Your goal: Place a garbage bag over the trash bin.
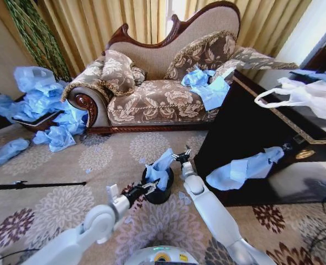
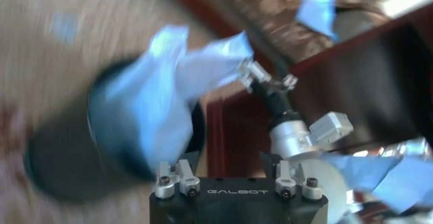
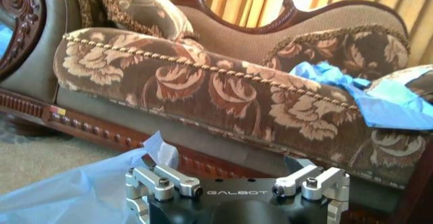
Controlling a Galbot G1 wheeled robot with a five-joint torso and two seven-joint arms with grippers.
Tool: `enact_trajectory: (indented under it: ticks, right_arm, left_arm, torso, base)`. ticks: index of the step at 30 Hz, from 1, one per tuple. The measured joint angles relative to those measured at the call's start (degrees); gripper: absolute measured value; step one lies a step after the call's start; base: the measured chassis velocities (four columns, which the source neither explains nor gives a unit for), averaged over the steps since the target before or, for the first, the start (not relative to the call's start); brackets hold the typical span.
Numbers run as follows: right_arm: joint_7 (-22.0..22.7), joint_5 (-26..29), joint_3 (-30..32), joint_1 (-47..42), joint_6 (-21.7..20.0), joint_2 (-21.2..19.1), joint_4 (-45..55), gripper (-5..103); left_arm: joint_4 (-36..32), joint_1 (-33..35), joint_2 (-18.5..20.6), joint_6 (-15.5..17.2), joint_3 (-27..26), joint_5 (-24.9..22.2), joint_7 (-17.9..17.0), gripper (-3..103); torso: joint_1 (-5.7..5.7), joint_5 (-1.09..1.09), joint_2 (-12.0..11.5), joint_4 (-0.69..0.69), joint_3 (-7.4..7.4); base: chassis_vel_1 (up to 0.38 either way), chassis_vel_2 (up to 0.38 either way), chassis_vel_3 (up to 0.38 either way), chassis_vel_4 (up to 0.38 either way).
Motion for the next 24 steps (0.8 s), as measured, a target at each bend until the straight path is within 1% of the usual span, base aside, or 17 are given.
enact_trajectory:
  ticks: [1,2,3,4,5,7,9,10,11,14,15,16,19,20,22,23,24]
  right_arm:
    - [0.44,-0.04,0.01,-0.66,0.07,-0.04,0.7,100]
    - [0.44,-0.04,0.01,-0.66,0.07,-0.04,0.7,100]
    - [0.76,0.05,0.05,-1.52,0.07,-0.26,1.63,100]
    - [0.91,0.18,0.14,-2.18,0.04,-0.57,2.36,100]
    - [0.91,0.18,0.14,-2.18,0.04,-0.57,2.36,100]
    - [1.11,0.61,0.21,-3.19,0.0,-1.31,3.49,100]
    - [1.18,1.07,0.26,-3.35,-0.14,-1.73,4.08,100]
    - [1.18,1.07,0.26,-3.35,-0.14,-1.73,4.08,100]
    - [1.23,1.34,0.24,-3.35,-0.27,-1.89,4.26,100]
    - [1.28,2.14,0.02,-3.34,-0.7,-2.43,4.92,100]
    - [1.28,2.14,0.02,-3.34,-0.7,-2.43,4.92,100]
    - [1.29,2.26,-0.02,-3.37,-0.8,-2.55,5.13,100]
    - [1.29,2.88,-0.24,-3.87,-1.3,-3.25,6.24,100]
    - [1.29,2.88,-0.24,-3.87,-1.3,-3.25,6.24,100]
    - [1.29,3.09,-0.32,-4.2,-1.43,-3.68,6.65,100]
    - [1.29,3.16,-0.34,-4.3,-1.45,-3.81,6.74,100]
    - [1.29,3.16,-0.34,-4.3,-1.45,-3.81,6.74,100]
  left_arm:
    - [0.03,-0.71,-1.2,0.07,-0.09,-3.27,-2.36,61]
    - [0.03,-0.71,-1.2,0.07,-0.09,-3.27,-2.36,61]
    - [0.56,-1.8,-2.86,0.07,-0.16,-6.49,-5.0,61]
    - [1.09,-2.48,-3.81,0.04,-0.16,-7.68,-6.41,61]
    - [1.09,-2.48,-3.81,0.04,-0.16,-7.68,-6.41,61]
    - [3.08,-3.99,-5.54,-0.2,0.33,-7.74,-8.39,59]
    - [4.99,-5.7,-6.65,-0.69,1.53,-5.19,-9.87,57]
    - [4.99,-5.7,-6.65,-0.69,1.53,-5.19,-9.87,57]
    - [5.78,-6.77,-7.19,-0.79,2.4,-3.47,-10.81,57]
    - [8.36,-10.21,-8.85,-0.51,5.2,2.16,-13.11,56]
    - [8.36,-10.21,-8.85,-0.51,5.2,2.16,-13.11,56]
    - [9.08,-11.12,-9.37,-0.4,5.89,3.49,-13.49,56]
    - [12.39,-14.74,-11.81,0.26,9.23,10.9,-14.81,54]
    - [12.39,-14.74,-11.81,0.26,9.23,10.9,-14.81,54]
    - [14.23,-16.65,-13.04,0.75,11.27,14.62,-15.87,53]
    - [14.93,-17.5,-13.57,1.08,12.09,15.54,-16.69,53]
    - [14.93,-17.5,-13.57,1.08,12.09,15.54,-16.69,53]
  torso:
    - [0.0,0.0,0.0,-0.01,0.0]
    - [0.0,0.0,0.0,-0.01,0.0]
    - [0.0,-0.01,0.0,-0.02,0.0]
    - [0.0,-0.02,0.0,-0.01,0.0]
    - [0.0,-0.02,0.0,-0.01,0.0]
    - [0.0,-0.01,0.0,-0.02,0.0]
    - [0.0,-0.01,0.0,-0.01,0.01]
    - [0.0,-0.01,0.0,-0.01,0.01]
    - [0.0,-0.01,0.0,0.01,0.01]
    - [0.0,-0.01,0.0,-0.01,0.01]
    - [0.0,-0.01,0.0,-0.01,0.01]
    - [0.0,-0.01,0.0,-0.01,0.01]
    - [0.0,-0.01,0.0,-0.01,0.01]
    - [0.0,-0.01,0.0,-0.01,0.01]
    - [0.0,-0.02,0.0,-0.02,0.01]
    - [0.0,-0.01,0.0,-0.02,0.01]
    - [0.0,-0.01,0.0,-0.02,0.01]
  base:
    - [0.0,0.0,0.0,0.0]
    - [0.0,0.0,0.0,0.0]
    - [0.0,0.0,0.0,0.0]
    - [0.0,0.0,0.0,0.0]
    - [0.0,0.0,0.0,0.0]
    - [0.0,0.0,0.0,0.0]
    - [0.0,0.0,0.0,0.0]
    - [0.0,0.0,0.0,0.0]
    - [0.0,0.0,0.0,0.0]
    - [0.0,0.0,0.0,0.0]
    - [0.0,0.0,0.0,0.0]
    - [0.0,0.0,0.0,0.0]
    - [0.0,0.0,0.0,0.0]
    - [0.0,0.0,0.0,0.0]
    - [0.0,0.0,0.0,0.0]
    - [0.0,0.0,0.0,0.0]
    - [0.0,0.0,0.0,0.0]
